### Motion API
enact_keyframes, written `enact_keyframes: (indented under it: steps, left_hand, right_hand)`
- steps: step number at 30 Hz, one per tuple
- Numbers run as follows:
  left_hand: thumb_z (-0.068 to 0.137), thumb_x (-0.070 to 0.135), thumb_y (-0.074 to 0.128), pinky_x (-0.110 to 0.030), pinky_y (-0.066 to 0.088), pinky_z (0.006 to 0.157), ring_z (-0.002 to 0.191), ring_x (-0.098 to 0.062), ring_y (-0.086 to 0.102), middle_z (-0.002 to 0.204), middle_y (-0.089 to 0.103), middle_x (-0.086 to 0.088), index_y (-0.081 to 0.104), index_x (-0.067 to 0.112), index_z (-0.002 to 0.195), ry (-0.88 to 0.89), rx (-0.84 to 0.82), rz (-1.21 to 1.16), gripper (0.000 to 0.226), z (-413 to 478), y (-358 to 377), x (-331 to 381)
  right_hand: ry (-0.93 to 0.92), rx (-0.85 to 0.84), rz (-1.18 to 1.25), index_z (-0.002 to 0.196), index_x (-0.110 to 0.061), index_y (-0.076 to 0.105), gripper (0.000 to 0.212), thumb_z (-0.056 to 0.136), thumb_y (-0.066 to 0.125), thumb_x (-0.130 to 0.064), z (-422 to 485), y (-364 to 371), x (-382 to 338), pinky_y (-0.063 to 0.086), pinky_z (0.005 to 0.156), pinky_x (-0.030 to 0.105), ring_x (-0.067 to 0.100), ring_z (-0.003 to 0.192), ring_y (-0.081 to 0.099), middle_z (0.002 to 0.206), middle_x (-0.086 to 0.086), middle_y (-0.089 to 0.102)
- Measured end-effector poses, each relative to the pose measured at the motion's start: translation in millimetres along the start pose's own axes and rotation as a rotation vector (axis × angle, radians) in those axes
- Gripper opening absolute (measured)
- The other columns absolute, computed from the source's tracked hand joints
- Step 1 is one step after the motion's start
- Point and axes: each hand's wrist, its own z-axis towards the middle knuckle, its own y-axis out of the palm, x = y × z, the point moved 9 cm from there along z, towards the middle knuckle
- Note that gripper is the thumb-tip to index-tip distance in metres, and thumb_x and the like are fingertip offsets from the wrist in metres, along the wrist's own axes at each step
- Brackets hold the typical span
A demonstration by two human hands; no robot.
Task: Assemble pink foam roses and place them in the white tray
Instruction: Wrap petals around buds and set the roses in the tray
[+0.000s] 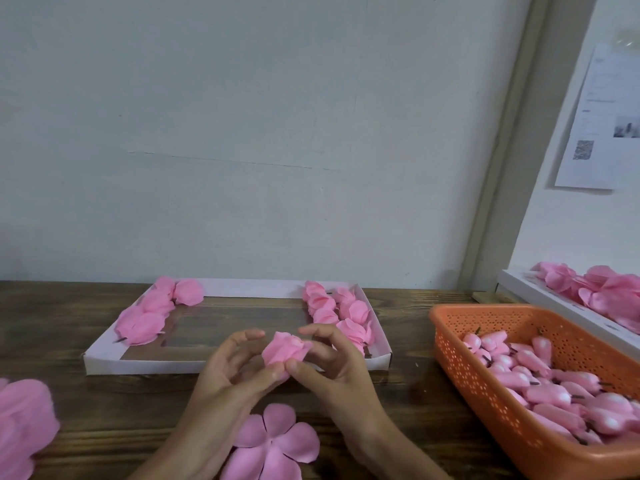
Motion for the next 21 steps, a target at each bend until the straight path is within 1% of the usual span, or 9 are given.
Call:
enact_keyframes:
  steps: [4, 9, 13, 14, 16, 18, 19, 20, 21]
  left_hand:
    - [0.049, -0.001, 0.088, -0.025, 0.063, 0.072, 0.086, -0.024, 0.077, 0.102, 0.077, -0.024, 0.063, -0.002, 0.102, 0.057, -0.019, 0.134, 0.059, 7, -7, 5]
    - [0.043, 0.001, 0.095, -0.025, 0.062, 0.067, 0.085, -0.019, 0.076, 0.094, 0.077, -0.011, 0.069, 0.008, 0.096, 0.104, -0.049, 0.196, 0.059, 15, -14, 5]
    - [0.055, 0.025, 0.096, -0.037, 0.062, 0.085, 0.109, -0.027, 0.073, 0.117, 0.075, -0.014, 0.074, 0.027, 0.117, 0.08, -0.194, 0.34, 0.066, 7, 2, 10]
    - [0.06, 0.026, 0.093, -0.045, 0.06, 0.092, 0.115, -0.033, 0.071, 0.121, 0.074, -0.017, 0.071, 0.024, 0.125, 0.061, -0.24, 0.341, 0.069, 3, 10, 9]
    - [0.07, 0.018, 0.087, -0.051, 0.055, 0.099, 0.117, -0.041, 0.069, 0.123, 0.072, -0.025, 0.066, 0.013, 0.131, 0.013, -0.357, 0.287, 0.065, -5, 23, 5]
    - [0.08, -0.001, 0.079, -0.034, 0.06, 0.089, 0.102, -0.026, 0.076, 0.109, 0.079, -0.016, 0.078, 0.019, 0.118, 0.007, -0.382, 0.335, 0.043, -10, 33, 3]
    - [0.085, -0.013, 0.073, -0.022, 0.06, 0.08, 0.089, -0.013, 0.078, 0.095, 0.082, -0.003, 0.084, 0.03, 0.103, 0.008, -0.377, 0.406, 0.047, -9, 31, -3]
    - [0.089, -0.019, 0.066, -0.015, 0.058, 0.073, 0.079, -0.004, 0.077, 0.083, 0.081, 0.007, 0.085, 0.035, 0.089, -0.003, -0.333, 0.465, 0.057, -10, 26, -6]
    - [0.092, -0.011, 0.065, -0.014, 0.058, 0.068, 0.076, -0.002, 0.076, 0.079, 0.08, 0.011, 0.084, 0.027, 0.091, -0.051, -0.355, 0.439, 0.042, -14, 20, -14]
  right_hand:
    - [0.032, -0.049, 0.089, 0.12, -0.019, 0.064, 0.037, 0.089, 0.082, -0.011, 0, 5, 3, 0.059, 0.091, 0.039, 0.028, 0.104, 0.073, 0.111, 0.021, 0.076]
    - [0.057, -0.091, 0.069, 0.129, -0.021, 0.062, 0.039, 0.095, 0.075, -0.006, 0, 7, 4, 0.058, 0.094, 0.04, 0.029, 0.11, 0.071, 0.11, 0.015, 0.075]
    - [0.064, -0.148, -0.016, 0.137, -0.02, 0.059, 0.045, 0.096, 0.071, -0.004, 0, 9, 1, 0.056, 0.099, 0.048, 0.034, 0.113, 0.069, 0.118, 0.018, 0.075]
    - [0.06, -0.172, -0.037, 0.137, -0.016, 0.058, 0.045, 0.096, 0.069, -0.001, 0, 12, 2, 0.053, 0.101, 0.052, 0.037, 0.114, 0.068, 0.121, 0.02, 0.073]
    - [0.046, -0.204, -0.06, 0.132, -0.007, 0.057, 0.042, 0.093, 0.068, 0.006, -2, 18, 3, 0.054, 0.098, 0.046, 0.034, 0.111, 0.069, 0.126, 0.02, 0.071]
    - [0.04, -0.228, -0.026, 0.12, 0.004, 0.049, 0.034, 0.092, 0.068, 0.011, -4, 24, 4, 0.056, 0.093, 0.035, 0.028, 0.109, 0.069, 0.128, 0.021, 0.069]
    - [0.042, -0.239, -0.003, 0.115, 0.005, 0.048, 0.03, 0.093, 0.067, 0.013, -4, 26, 4, 0.056, 0.091, 0.034, 0.028, 0.109, 0.069, 0.127, 0.024, 0.067]
    - [0.046, -0.241, 0.008, 0.111, 0.002, 0.05, 0.028, 0.093, 0.067, 0.013, -4, 26, 4, 0.057, 0.089, 0.036, 0.03, 0.108, 0.068, 0.127, 0.028, 0.067]
    - [0.054, -0.236, 0.006, 0.109, -0.003, 0.053, 0.026, 0.093, 0.069, 0.011, -4, 26, 5, 0.058, 0.086, 0.039, 0.032, 0.106, 0.068, 0.124, 0.029, 0.067]
